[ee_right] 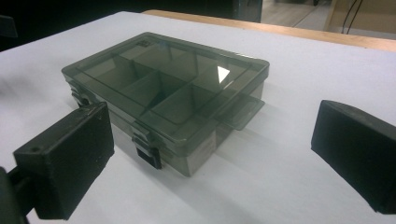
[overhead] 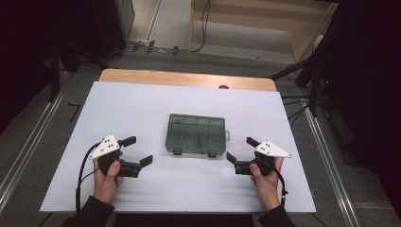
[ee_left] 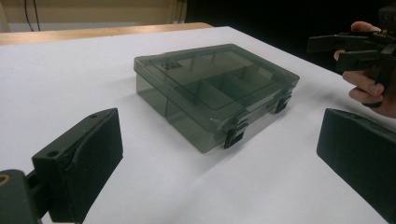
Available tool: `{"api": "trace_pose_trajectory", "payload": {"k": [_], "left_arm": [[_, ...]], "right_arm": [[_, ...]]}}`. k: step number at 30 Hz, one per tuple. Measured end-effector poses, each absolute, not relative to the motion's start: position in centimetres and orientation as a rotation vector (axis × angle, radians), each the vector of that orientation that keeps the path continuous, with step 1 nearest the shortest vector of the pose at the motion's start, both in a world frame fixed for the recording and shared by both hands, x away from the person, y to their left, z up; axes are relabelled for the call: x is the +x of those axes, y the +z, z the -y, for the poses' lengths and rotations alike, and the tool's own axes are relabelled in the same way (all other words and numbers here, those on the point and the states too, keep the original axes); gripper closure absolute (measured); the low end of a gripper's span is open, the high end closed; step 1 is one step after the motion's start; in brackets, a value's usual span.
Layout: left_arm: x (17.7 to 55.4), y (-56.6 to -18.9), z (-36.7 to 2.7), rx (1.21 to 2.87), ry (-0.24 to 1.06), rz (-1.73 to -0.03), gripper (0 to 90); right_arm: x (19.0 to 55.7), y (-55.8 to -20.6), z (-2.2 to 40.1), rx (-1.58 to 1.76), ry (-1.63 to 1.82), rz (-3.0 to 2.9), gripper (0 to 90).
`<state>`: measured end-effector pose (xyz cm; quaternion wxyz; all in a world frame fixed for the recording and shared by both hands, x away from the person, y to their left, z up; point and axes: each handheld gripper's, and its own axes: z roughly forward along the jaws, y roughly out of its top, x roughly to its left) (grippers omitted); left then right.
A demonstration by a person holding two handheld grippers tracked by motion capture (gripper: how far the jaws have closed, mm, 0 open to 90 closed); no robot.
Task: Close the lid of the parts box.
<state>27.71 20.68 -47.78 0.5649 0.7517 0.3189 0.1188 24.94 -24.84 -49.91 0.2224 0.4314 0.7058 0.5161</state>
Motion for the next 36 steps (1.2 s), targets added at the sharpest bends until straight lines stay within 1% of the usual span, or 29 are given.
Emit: {"api": "trace_pose_trajectory", "payload": {"k": [36], "left_arm": [[26.2,-47.9,-27.3,1.759,0.355,-0.830,0.0]], "right_arm": [[22.8,-50.6,32.4,1.287,1.359,-1.824,0.0]]}}
